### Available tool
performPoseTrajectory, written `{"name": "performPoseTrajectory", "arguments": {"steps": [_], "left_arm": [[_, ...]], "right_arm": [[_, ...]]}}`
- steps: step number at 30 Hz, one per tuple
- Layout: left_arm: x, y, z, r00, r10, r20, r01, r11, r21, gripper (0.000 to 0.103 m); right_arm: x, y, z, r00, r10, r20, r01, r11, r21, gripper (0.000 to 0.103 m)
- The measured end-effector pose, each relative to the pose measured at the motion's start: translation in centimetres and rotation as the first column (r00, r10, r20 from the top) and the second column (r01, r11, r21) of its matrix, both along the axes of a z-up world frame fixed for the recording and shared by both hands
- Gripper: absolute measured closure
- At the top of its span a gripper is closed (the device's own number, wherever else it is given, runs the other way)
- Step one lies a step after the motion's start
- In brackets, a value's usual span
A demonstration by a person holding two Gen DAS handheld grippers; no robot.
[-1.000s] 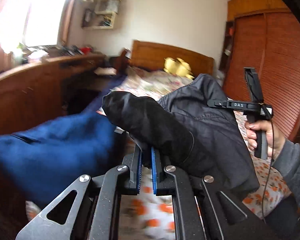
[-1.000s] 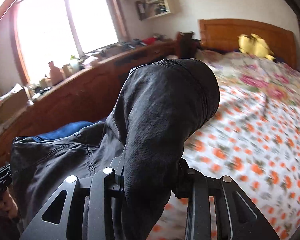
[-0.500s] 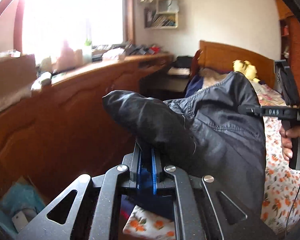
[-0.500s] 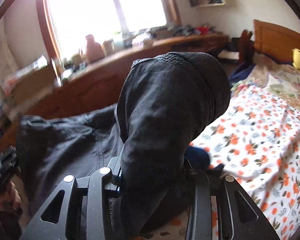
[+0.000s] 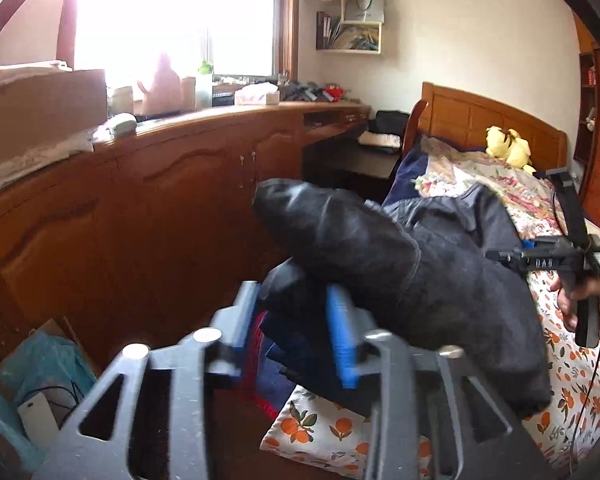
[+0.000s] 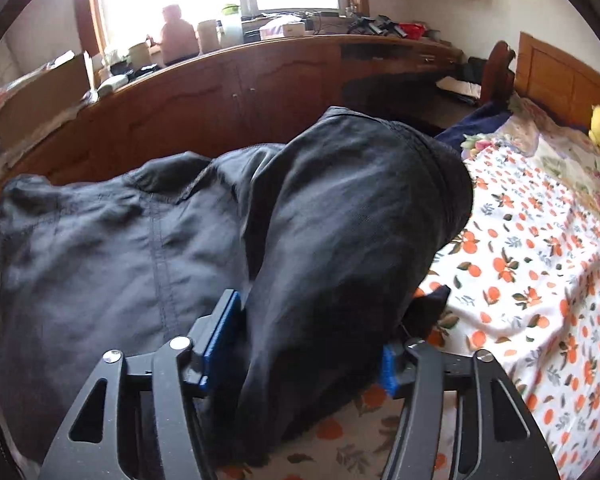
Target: Fold large clothes
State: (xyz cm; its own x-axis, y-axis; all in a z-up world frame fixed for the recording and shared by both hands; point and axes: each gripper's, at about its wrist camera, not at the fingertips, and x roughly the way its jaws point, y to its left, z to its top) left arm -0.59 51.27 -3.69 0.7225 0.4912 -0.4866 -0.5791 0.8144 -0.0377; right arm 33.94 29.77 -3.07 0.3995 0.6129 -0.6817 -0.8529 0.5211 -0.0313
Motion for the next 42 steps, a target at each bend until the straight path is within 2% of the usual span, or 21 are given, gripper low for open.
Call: {"name": "performPoseTrajectory", "arguments": {"steps": [1,4,10,14,19,26,31,36,42], "left_arm": [[-0.4,-0.3,0.4,1.000,-0.008,0.011,0.008,1.000,0.004,0.055],[-1.1,-0.9,1.3,0.999,-0.009,0.036,0.008,1.000,0.028,0.013],[-1.1,-4.7,2.9,0.998,-0.055,0.043,0.051,0.995,0.091,0.000],[-0.4,-7.6,3.6,0.994,-0.094,0.060,0.088,0.992,0.090,0.000],[1.0,-11.1,3.6,0.989,-0.143,0.047,0.138,0.986,0.092,0.000],[3.7,-16.6,2.2,0.975,-0.223,0.020,0.221,0.973,0.066,0.000],[5.0,-20.5,0.9,0.957,-0.289,0.024,0.289,0.957,0.020,0.000],[6.5,-24.7,-0.3,0.937,-0.350,0.022,0.350,0.937,-0.015,0.000],[8.4,-29.3,-1.3,0.915,-0.404,0.007,0.404,0.914,-0.029,0.000]], "right_arm": [[-0.6,-0.7,0.1,1.000,-0.002,0.016,0.002,1.000,-0.001,0.035],[-2.7,-2.5,0.4,0.998,0.016,0.055,-0.015,1.000,-0.003,0.033],[-7.0,-6.6,0.8,0.995,0.047,0.089,-0.050,0.998,0.027,0.031],[-8.4,-9.6,1.0,0.997,0.033,0.073,-0.037,0.997,0.061,0.031],[-9.4,-13.7,1.1,0.995,-0.001,0.099,-0.008,0.996,0.092,0.029],[-11.2,-21.3,1.0,0.993,-0.062,0.105,0.046,0.987,0.152,0.027],[-12.0,-25.7,0.2,0.989,-0.115,0.098,0.097,0.980,0.174,0.024],[-12.9,-29.7,-0.3,0.976,-0.192,0.101,0.171,0.967,0.189,0.021],[-14.7,-34.2,-1.1,0.945,-0.302,0.124,0.275,0.941,0.195,0.020]]}}
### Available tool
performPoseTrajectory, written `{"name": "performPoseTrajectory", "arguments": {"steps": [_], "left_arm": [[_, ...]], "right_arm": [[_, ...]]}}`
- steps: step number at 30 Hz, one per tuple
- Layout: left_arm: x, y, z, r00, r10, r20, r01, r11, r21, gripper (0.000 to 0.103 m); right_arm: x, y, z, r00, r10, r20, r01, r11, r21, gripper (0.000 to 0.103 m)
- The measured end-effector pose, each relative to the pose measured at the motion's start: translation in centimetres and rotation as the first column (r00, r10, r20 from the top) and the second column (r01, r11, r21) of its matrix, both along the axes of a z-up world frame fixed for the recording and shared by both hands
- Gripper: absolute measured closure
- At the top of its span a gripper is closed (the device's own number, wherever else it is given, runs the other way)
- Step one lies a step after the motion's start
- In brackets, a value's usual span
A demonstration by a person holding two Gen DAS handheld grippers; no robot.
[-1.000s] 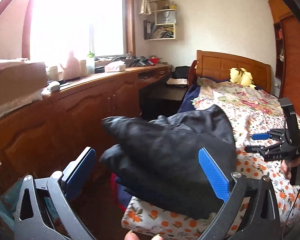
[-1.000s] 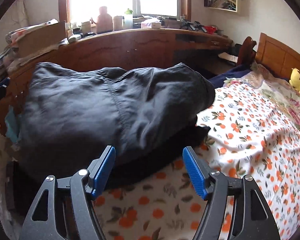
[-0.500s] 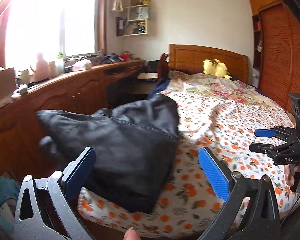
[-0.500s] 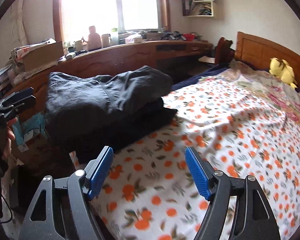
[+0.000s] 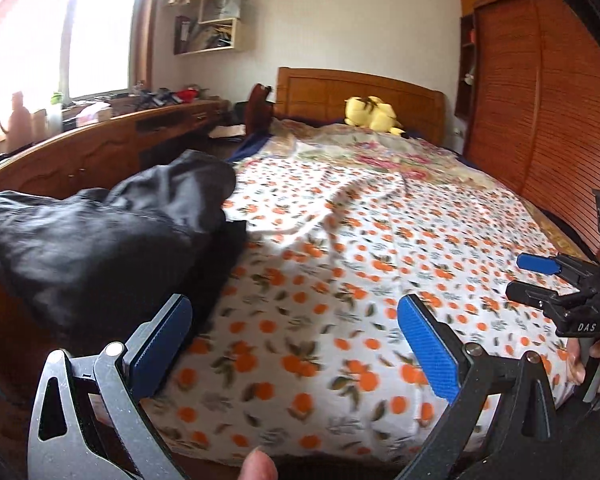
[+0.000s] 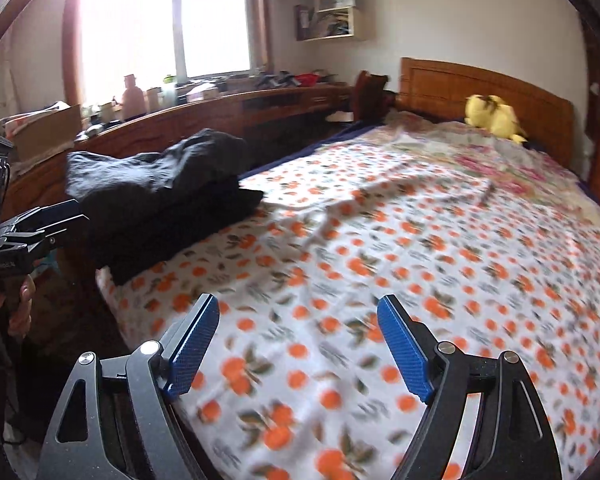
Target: Fold large clothes
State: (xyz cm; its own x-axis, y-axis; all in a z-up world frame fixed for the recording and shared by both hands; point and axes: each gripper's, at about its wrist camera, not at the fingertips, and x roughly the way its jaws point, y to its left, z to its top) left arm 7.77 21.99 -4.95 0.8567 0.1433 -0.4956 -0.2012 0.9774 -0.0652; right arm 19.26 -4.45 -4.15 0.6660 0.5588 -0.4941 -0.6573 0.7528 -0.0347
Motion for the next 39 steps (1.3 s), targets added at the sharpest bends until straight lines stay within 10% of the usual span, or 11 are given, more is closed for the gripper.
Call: {"name": "performPoseTrajectory", "arguments": {"steps": [26,39], "left_arm": [[4.7,-19.9,-0.4,0.969,-0.245,-0.044,0.246,0.969,0.033,0.000],[2.4,-24.1,5.3,0.951,-0.302,0.065,0.299,0.953,0.051,0.000]], "right_arm": [[-8.2,-13.8,-0.2,0.948,-0.318,0.002,0.315,0.941,0.121,0.020],[-14.6,-15.4,5.0,0.896,-0.423,0.135,0.394,0.898,0.196,0.020]]}}
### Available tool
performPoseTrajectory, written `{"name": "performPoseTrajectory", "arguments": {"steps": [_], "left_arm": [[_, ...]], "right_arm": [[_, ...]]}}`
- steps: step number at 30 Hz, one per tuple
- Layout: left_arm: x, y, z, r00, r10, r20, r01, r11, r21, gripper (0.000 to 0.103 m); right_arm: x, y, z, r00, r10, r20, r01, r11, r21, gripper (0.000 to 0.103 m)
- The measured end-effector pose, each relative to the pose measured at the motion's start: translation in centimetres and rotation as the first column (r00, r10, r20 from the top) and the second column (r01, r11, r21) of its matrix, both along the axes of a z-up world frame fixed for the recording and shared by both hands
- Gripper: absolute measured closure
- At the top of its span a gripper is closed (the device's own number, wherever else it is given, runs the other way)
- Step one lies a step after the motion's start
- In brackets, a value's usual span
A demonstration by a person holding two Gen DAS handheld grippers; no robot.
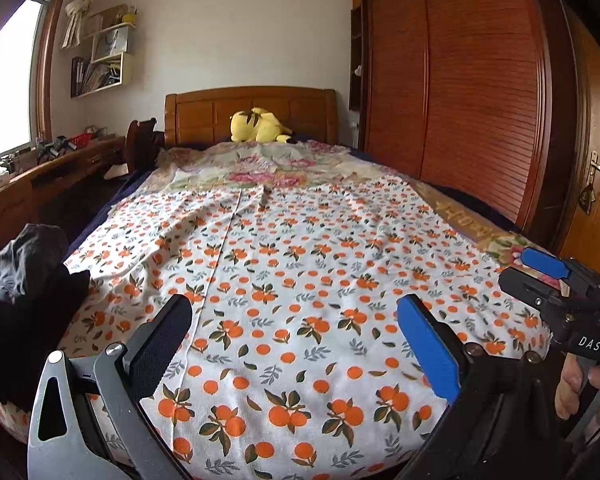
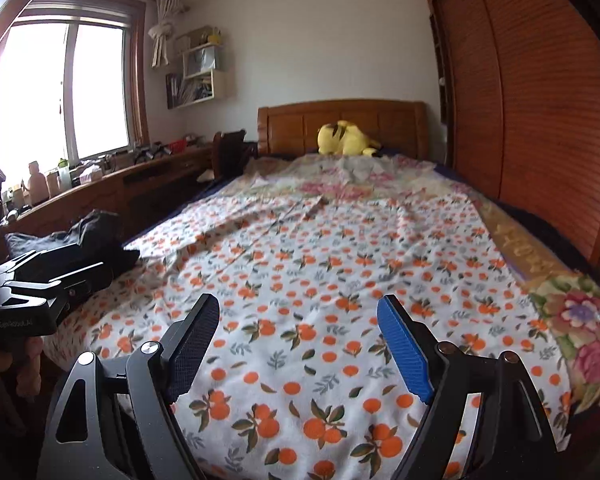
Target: Fold large clothes
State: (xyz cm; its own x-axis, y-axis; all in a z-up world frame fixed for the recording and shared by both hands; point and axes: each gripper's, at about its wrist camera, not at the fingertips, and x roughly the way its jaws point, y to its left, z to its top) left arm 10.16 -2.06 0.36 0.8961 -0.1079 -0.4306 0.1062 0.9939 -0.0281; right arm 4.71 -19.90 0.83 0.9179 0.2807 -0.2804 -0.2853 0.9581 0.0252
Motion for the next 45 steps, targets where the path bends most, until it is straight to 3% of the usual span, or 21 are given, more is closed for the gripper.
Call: {"name": "performPoseTrajectory", "arguments": {"steps": [11,17,23,45], "left_arm": [[-3.9,1.0,3.5,0.996,0.014,0.086,-0.014,1.000,-0.003,0.000],[-5.3,2.2,5.0,0.992,0.032,0.125,-0.029,0.999,-0.024,0.000],[-6.0,3.0,4.6,0.989,0.070,0.131,-0.066,0.997,-0.035,0.000],[-5.7,3.2,3.3,0.992,0.077,0.100,-0.074,0.997,-0.033,0.000]], "right_arm": [[-6.5,0.5,2.5,0.996,-0.001,0.092,-0.002,1.000,0.030,0.015],[-8.3,0.0,3.0,0.990,-0.060,0.130,0.057,0.998,0.031,0.012],[-8.4,0.6,2.4,0.983,-0.102,0.150,0.101,0.995,0.014,0.012],[-7.5,0.8,2.5,0.989,-0.078,0.124,0.077,0.997,0.013,0.012]]}}
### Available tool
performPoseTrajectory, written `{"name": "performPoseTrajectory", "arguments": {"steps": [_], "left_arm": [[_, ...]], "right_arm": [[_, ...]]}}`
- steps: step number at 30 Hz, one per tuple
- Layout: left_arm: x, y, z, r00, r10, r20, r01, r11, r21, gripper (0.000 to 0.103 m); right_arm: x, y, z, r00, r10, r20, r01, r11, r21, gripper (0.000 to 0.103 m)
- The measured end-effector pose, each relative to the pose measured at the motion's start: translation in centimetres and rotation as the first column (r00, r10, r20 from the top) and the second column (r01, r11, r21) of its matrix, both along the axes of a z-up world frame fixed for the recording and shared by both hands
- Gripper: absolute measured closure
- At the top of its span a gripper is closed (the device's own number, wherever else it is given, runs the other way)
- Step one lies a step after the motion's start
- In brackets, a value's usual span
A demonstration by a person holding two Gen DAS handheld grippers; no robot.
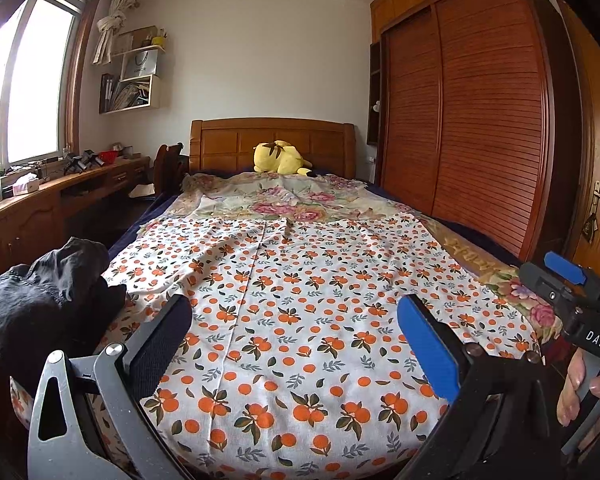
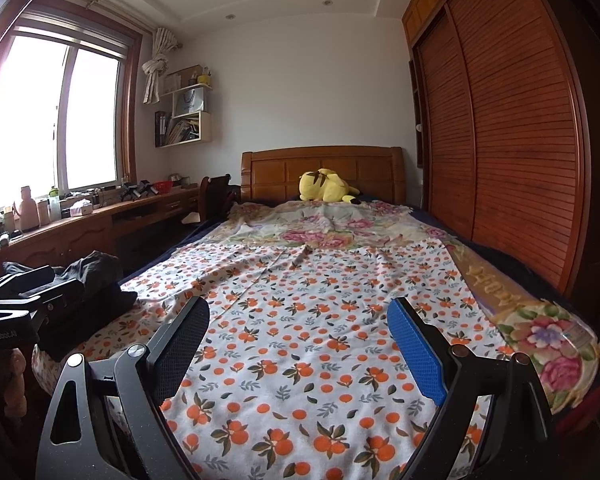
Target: Fold large clothes
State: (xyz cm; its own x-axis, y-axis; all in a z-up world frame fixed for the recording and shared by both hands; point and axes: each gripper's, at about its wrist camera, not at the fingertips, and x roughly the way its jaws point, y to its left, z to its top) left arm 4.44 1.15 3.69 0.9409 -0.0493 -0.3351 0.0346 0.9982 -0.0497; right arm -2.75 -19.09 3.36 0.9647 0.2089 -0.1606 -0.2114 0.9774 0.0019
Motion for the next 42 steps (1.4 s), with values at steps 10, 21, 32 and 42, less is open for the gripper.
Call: {"name": "performPoseTrajectory", "arguments": {"steps": [10,21,32,42], "left_arm": [[0.06,-0.02,-0.06,1.000,0.000,0.000,0.000,1.000,0.002,0.000],[-0.04,-0.05,-0.12,1.000,-0.001,-0.001,0.001,1.000,0.003,0.000],[-0.04,-0.11,-0.12,1.000,0.000,-0.001,0.000,1.000,0.003,0.000],[-0.07,-0.19,-0.12,1.000,0.000,0.000,0.000,1.000,0.004,0.000]], "right_arm": [[-0.08,-0.02,-0.05,1.000,0.003,-0.004,-0.003,1.000,-0.001,0.012],[-0.01,-0.02,-0.09,1.000,0.006,-0.009,-0.006,1.000,0.001,0.012],[0.02,-0.04,-0.07,1.000,0.007,-0.008,-0.007,1.000,0.002,0.012],[0.01,0.02,-0.06,1.000,0.009,-0.008,-0.009,1.000,0.002,0.012]]}}
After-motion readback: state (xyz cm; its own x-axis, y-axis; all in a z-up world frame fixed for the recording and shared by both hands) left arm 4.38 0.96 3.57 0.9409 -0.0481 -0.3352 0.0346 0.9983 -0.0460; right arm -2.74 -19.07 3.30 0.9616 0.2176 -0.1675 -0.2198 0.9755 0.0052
